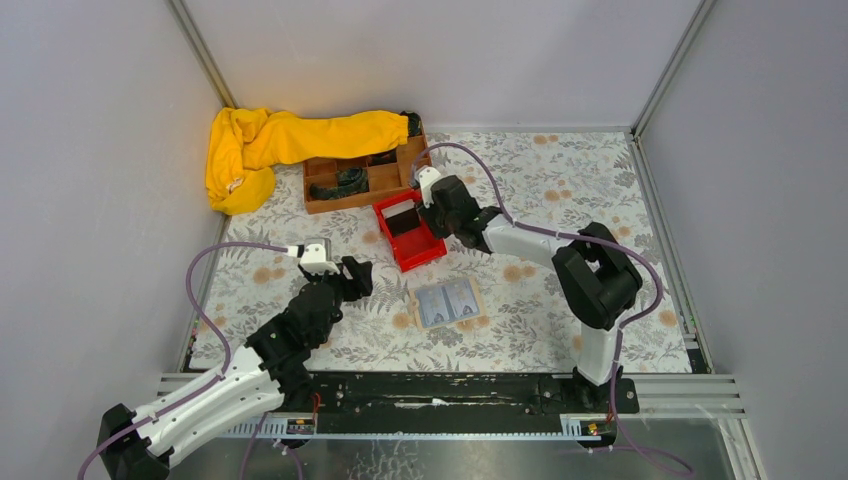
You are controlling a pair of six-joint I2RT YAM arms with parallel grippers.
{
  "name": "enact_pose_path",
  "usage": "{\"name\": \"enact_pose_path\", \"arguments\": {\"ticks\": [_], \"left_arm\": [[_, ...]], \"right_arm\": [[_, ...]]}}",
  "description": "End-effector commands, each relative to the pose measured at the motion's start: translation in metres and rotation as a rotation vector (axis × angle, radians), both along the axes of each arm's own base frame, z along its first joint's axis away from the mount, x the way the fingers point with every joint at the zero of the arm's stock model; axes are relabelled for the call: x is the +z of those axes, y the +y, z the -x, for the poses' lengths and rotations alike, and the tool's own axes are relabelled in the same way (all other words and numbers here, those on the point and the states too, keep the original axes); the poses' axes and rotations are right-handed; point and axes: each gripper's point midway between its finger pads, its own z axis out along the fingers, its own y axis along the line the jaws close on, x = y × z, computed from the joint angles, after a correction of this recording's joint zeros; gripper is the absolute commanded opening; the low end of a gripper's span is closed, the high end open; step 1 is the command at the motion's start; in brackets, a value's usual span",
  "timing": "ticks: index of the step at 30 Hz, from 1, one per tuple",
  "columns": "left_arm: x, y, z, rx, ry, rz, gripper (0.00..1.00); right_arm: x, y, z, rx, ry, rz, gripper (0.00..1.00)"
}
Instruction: Take the credit cards out of the card holder
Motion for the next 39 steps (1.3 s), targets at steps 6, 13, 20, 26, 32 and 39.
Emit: {"name": "enact_pose_path", "arguments": {"ticks": [6, 13, 20, 26, 32, 39], "left_arm": [[-0.003, -0.003, -0.003, -0.003, 0.001, -0.001, 0.74], [0.001, -0.026, -0.002, -0.109, 0.002, 0.029, 0.71], [-0.009, -0.088, 0.011, -0.330, 0.075, 0.146, 0.32], [-0.019, -0.125, 0.018, -0.305, 0.133, 0.248, 0.28], [-0.040, -0.163, 0.029, -0.291, 0.183, 0.267, 0.89], [-0.058, -0.171, 0.025, -0.238, 0.233, 0.313, 0.91]], "right_arm": [[0.086, 0.007, -0.001, 0.024, -0.165, -0.126, 0.46], [0.122, -0.033, 0.031, -0.092, -0.226, -0.250, 0.47], [0.073, -0.081, 0.106, -0.149, -0.102, -0.379, 0.02], [0.021, -0.101, 0.141, -0.163, 0.016, -0.361, 0.00], [-0.019, -0.108, 0.165, -0.152, 0.122, -0.331, 0.00], [-0.032, -0.106, 0.186, -0.122, 0.191, -0.368, 0.00]]}}
